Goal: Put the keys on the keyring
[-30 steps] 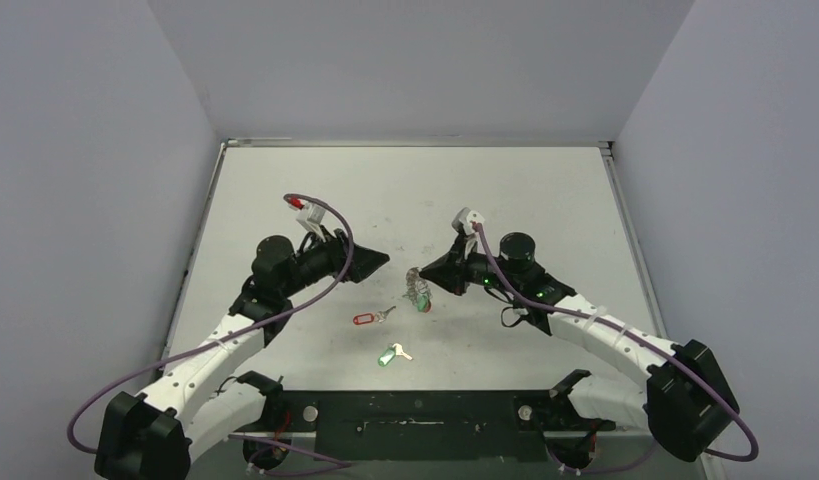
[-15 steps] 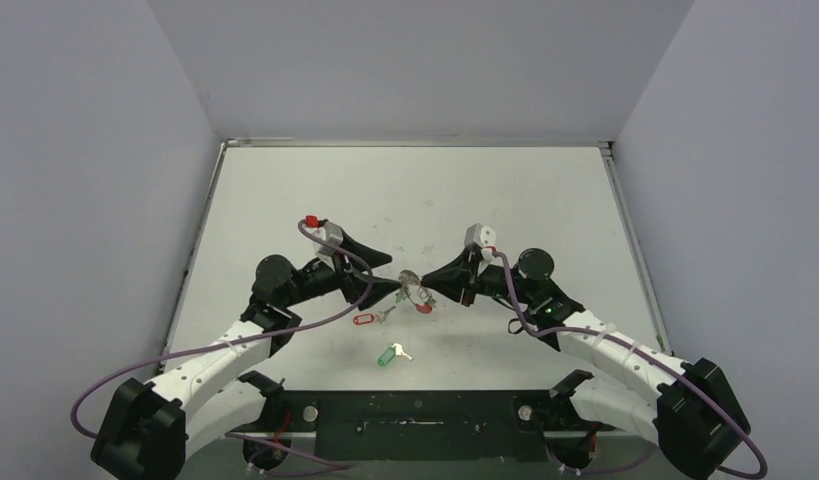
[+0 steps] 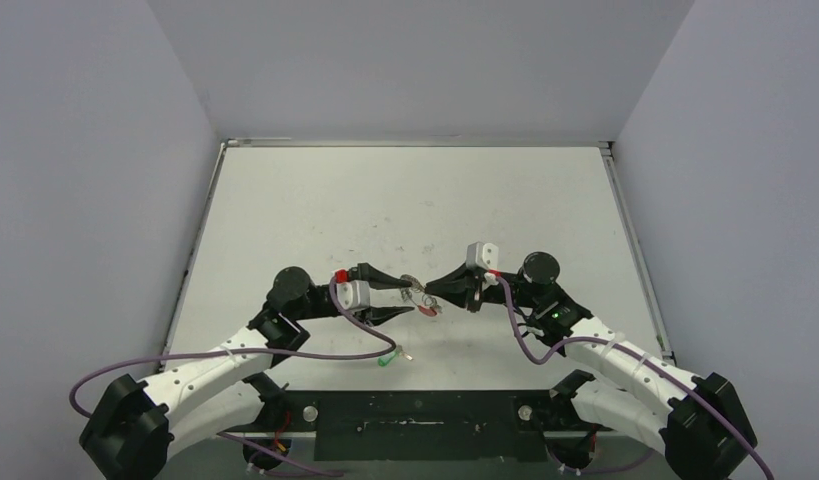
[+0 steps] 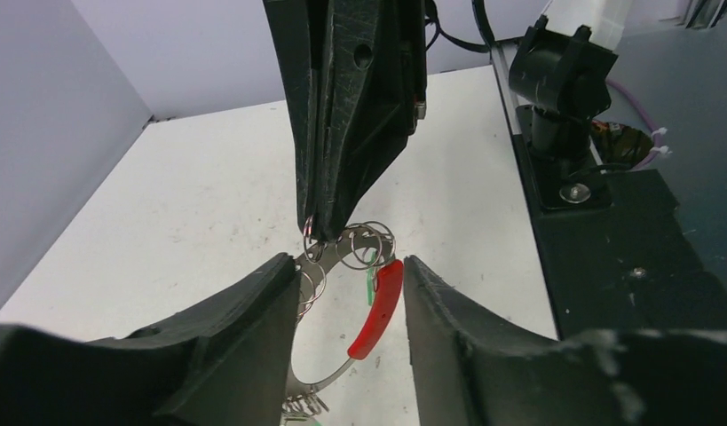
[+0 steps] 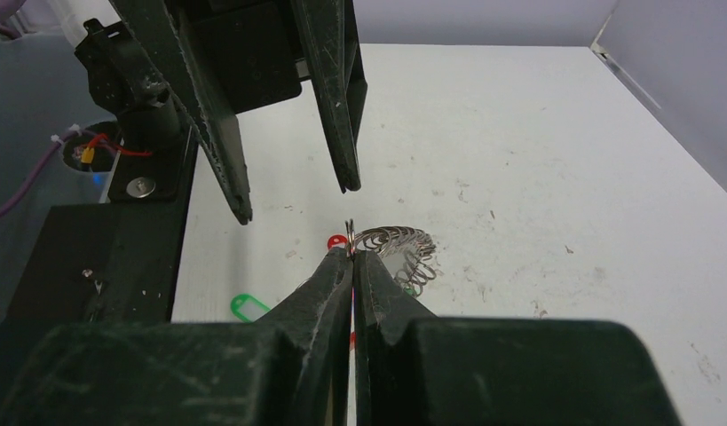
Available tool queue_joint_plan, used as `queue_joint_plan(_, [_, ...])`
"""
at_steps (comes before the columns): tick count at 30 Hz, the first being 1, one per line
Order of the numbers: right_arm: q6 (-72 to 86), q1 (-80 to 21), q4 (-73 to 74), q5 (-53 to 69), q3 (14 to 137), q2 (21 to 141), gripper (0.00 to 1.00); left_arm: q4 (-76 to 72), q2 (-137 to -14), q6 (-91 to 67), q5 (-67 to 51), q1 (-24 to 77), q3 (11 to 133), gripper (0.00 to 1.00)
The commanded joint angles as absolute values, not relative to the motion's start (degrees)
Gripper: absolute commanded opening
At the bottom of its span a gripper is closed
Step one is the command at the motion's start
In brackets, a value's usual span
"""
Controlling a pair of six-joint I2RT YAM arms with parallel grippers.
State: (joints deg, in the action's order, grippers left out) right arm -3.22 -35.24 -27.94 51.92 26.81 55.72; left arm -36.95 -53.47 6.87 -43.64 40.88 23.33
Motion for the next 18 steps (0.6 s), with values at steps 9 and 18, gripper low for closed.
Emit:
queue_joint_plan(9, [-4.6,-35.8,-31.0,52.4,29.1,53.8,0.00,-42.3,-56.9,10.5,-38.9,42.6,25.1,0.30])
queue_joint_plan(18, [-4.5,-36.4,-30.9,51.9,29.1,53.7,0.00,-45.7,-59.9,8.8,-37.7,43.9,25.8,0.27])
